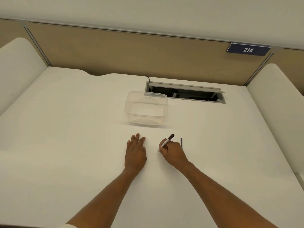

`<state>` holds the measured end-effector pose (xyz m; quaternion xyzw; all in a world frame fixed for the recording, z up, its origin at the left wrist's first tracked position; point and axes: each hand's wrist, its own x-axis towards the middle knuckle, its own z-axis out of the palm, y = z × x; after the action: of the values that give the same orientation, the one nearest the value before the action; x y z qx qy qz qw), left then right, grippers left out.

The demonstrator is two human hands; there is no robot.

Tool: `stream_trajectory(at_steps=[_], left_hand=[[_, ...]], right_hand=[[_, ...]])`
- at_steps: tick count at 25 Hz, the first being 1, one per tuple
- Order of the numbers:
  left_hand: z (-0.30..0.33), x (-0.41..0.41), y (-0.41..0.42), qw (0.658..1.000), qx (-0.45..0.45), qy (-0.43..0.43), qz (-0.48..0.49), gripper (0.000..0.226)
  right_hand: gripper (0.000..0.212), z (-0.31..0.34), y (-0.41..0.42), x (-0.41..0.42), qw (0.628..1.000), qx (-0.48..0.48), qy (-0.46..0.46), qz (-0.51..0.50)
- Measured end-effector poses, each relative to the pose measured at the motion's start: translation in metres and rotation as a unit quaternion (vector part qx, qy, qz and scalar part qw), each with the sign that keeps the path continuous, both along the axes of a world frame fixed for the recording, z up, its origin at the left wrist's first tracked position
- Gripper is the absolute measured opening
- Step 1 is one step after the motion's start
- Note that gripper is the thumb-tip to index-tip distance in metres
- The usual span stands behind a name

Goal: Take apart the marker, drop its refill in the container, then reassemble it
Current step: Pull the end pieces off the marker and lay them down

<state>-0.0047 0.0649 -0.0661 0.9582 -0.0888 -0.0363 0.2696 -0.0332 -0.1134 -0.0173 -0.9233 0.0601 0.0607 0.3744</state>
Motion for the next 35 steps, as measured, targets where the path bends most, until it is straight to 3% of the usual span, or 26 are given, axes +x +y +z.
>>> stream_trajectory(at_steps=[5,9,16,27,33,35], left_hand=[[0.002,-0.008,-0.006,0.995,-0.074,0.049,-0.042,0.042],[0.011,-0.004,-0.003,0.992,-0.084,0.083,-0.043,0.035],[0.023,-0.005,-0.009,0.992,-0.07,0.104,-0.027,0.012],[0.032,-0.006,-0.013,0.992,-0.026,0.111,-0.051,0.001],[0.034,-0.001,-0.006,0.991,-0.015,0.126,-0.053,0.011],[0.035,-0.003,-0.002,0.993,0.002,0.11,-0.043,0.003]], right_hand=[[0.007,0.002,-0.006,0.006,1.0,0.022,0.003,0.007],[0.009,0.009,-0.003,0.008,0.999,0.035,0.01,0.032],[0.012,0.013,-0.001,0.001,0.998,0.058,0.012,0.025],[0.011,0.017,-0.004,0.005,0.995,0.093,0.012,0.014],[0.013,0.029,-0.002,0.016,0.991,0.129,-0.005,-0.019],[0.015,0.039,-0.006,0.023,0.99,0.135,-0.007,-0.028]])
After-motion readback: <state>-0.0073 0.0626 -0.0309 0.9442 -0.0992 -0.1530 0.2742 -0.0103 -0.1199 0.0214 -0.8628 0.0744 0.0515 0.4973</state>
